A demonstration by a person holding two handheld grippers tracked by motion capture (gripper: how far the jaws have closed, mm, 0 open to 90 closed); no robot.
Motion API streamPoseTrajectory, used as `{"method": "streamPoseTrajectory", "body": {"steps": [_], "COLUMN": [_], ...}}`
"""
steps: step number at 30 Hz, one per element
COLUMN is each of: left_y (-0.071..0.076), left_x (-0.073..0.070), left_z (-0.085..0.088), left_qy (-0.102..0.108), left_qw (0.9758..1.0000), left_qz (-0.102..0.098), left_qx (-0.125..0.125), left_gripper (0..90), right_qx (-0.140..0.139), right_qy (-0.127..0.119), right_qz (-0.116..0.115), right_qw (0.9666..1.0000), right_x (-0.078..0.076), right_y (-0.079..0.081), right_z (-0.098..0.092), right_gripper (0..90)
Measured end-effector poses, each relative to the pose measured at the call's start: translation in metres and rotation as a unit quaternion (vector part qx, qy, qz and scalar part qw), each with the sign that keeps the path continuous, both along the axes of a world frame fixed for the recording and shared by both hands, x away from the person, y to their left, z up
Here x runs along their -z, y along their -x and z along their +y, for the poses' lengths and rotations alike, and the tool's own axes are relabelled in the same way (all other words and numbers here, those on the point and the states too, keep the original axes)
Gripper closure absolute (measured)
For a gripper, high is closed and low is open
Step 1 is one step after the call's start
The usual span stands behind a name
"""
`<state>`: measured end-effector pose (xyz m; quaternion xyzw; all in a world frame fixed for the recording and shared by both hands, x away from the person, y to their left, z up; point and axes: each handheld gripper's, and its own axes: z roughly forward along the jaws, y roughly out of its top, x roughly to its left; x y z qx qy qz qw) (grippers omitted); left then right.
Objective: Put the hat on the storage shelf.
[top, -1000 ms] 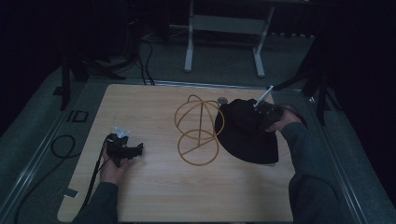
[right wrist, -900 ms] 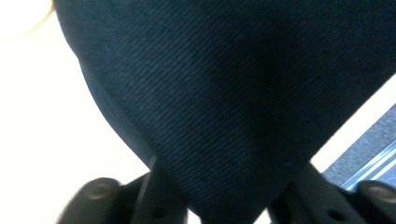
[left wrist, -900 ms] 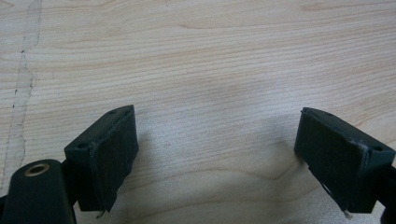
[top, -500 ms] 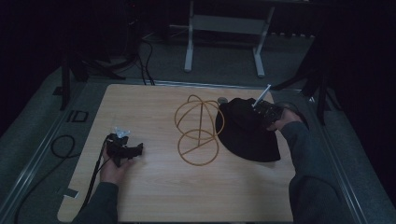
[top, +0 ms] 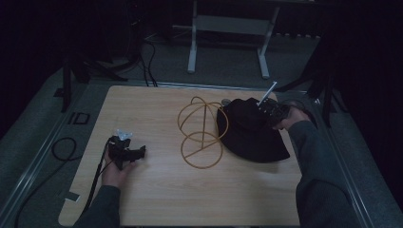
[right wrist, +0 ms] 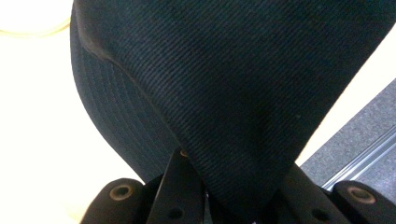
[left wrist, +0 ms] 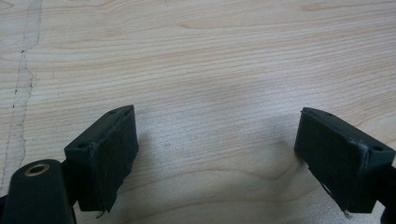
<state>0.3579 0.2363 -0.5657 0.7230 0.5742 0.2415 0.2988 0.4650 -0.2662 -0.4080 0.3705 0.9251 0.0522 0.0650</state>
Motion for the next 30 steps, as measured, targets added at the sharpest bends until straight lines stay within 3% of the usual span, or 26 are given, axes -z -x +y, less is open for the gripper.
{"method": "streamPoseTrajectory", "body": {"steps": [10,16,30], "left_y": [0.0,0.0,0.0], "left_x": [0.0,0.0,0.0], "left_z": [0.0,0.0,0.0], "left_qy": [0.0,0.0,0.0], "left_qw": [1.0,1.0,1.0], "left_qz": [-0.001,-0.001,-0.001], "left_qx": [0.0,0.0,0.0], "left_gripper": [13.7,13.7,13.7], "right_qx": [-0.003,-0.011,-0.035], "right_qy": [-0.03,-0.029,-0.03], "right_qz": [-0.019,-0.036,-0.024], "right_qw": [0.9994,0.9989,0.9986], "right_x": [-0.019,-0.03,-0.041], "right_y": [0.003,0.007,0.01], "right_z": [-0.002,0.0,0.006], "right_gripper": [86.7,86.7,86.6]}}
